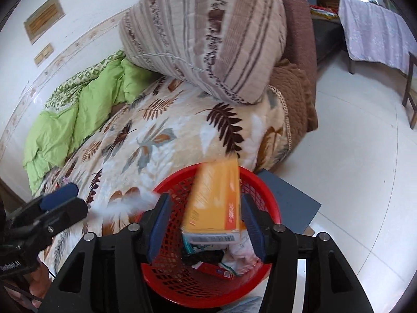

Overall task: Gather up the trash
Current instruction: 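Carry both boxes over the red basket and open both grippers to drop them, then move both grippers back toward the red wrapper and purple scrap on the bed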

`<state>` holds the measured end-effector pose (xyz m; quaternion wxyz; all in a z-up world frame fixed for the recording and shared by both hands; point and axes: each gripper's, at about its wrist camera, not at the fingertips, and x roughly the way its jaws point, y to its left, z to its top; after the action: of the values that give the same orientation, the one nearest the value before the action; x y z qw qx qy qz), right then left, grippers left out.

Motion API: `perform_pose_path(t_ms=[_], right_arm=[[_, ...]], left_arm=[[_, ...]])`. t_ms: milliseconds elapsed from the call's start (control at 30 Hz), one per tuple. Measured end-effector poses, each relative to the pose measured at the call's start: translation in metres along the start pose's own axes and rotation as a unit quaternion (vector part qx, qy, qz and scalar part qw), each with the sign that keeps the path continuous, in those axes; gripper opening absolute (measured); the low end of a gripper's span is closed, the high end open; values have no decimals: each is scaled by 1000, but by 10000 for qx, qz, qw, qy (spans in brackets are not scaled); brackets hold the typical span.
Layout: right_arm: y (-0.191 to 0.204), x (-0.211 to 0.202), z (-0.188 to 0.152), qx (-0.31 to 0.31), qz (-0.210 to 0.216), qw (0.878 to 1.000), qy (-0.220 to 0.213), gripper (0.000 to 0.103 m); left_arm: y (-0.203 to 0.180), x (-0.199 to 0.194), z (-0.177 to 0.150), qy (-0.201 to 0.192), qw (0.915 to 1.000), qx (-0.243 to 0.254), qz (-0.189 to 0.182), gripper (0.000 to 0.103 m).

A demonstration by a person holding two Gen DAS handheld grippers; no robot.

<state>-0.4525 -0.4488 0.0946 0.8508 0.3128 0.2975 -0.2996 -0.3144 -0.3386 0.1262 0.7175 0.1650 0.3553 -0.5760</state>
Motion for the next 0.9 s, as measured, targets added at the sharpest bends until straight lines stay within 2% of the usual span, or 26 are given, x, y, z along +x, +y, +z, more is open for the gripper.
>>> perform_pose_path(t_ms=[67,200,333,467,667,900], right_arm=[[-2,-2,1,2,-11,10000,-44,60],[14,-1,6,-176,150,9996,-136,60],[52,10,9,-446,530,9976,-91,60],[101,27,5,-855,931,9919,148,60],[193,56,-10,-1641,1464,9743,480,60],[291,93,-36,-2430,1788,9513,634,61]], left_arm=[[5,-3,-3,-5,10000,-68,-21,72],[38,-27,-15,-143,9992,-300,240,74],[73,-51,-31,-260,9957,-621,643,77],[115,-75,-50,-327,9884,-1028,1072,77],[175,-114,-78,-500,9694,-1784,1612,77],[230,-152,-112,-666,9429,-2487,2112,77]])
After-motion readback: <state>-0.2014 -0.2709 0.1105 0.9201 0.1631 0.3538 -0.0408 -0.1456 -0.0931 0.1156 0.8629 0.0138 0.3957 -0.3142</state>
